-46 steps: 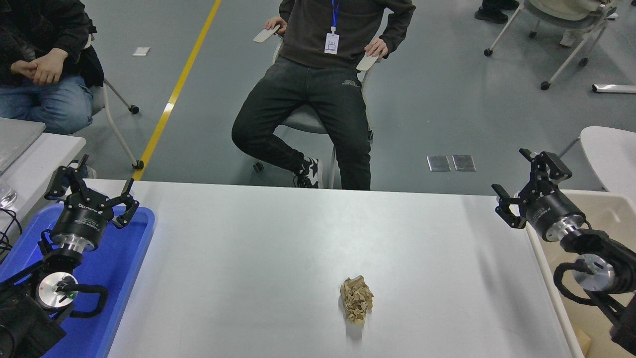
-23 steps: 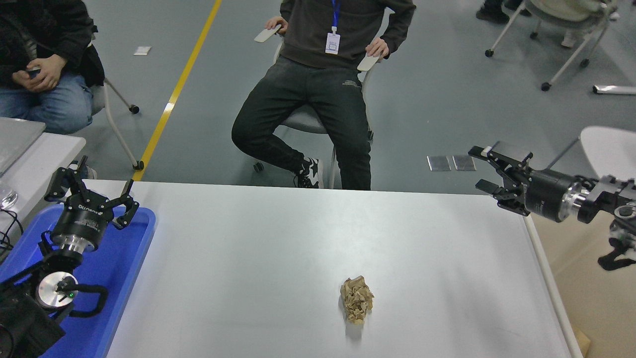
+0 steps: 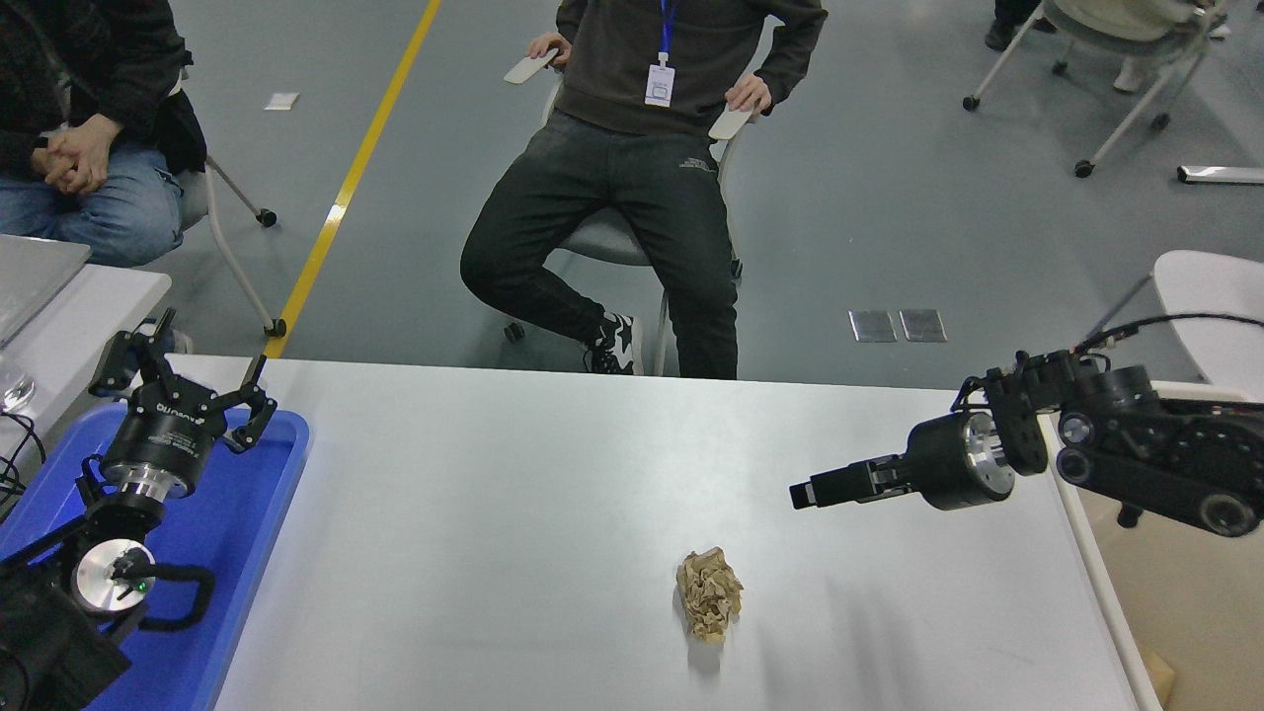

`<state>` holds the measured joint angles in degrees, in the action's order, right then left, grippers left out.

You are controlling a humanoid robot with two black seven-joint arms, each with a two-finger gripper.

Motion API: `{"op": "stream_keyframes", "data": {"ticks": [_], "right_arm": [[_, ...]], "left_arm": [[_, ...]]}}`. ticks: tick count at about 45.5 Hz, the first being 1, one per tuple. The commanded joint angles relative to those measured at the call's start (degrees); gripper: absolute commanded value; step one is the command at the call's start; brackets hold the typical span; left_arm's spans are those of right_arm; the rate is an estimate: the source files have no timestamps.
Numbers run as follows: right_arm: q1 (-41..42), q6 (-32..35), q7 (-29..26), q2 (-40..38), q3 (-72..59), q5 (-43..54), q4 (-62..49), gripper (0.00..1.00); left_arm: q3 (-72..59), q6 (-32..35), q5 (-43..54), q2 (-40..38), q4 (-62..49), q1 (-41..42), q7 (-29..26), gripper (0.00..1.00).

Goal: Clean the table surface

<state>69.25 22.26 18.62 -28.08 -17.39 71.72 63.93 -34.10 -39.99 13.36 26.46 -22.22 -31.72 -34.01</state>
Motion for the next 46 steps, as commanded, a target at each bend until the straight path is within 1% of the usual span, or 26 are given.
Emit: {"op": "stream_keyframes", "data": {"ticks": [1, 16, 20, 31, 46], "right_arm": [[1.41, -0.02, -0.08, 9.44, -6.17, 1.49, -4.34, 0.99], [0.36, -1.34, -0.08, 15.60, -5.20, 0.79, -8.11, 0.99], [-0.87, -3.01, -0.08, 16.13, -5.20, 0.79, -10.05, 0.99], [-4.56, -5.29, -0.08, 17.27, -5.20, 0.88, -10.84, 0.99], [-6.85, -8.28, -0.08, 19.29, -5.20, 0.79, -14.18, 0.99]], "left_arm": [[0.00, 0.00, 0.00, 0.00, -0.02, 0.08, 0.00, 1.00], [0.00, 0.00, 0.00, 0.00, -0.02, -0.01, 0.00, 1.00], [0.00, 0.00, 0.00, 0.00, -0.02, -0.01, 0.00, 1.00], [0.00, 0.00, 0.00, 0.00, -0.02, -0.01, 0.00, 1.00], [0.00, 0.00, 0.00, 0.00, 0.07, 0.08, 0.00, 1.00]]}}
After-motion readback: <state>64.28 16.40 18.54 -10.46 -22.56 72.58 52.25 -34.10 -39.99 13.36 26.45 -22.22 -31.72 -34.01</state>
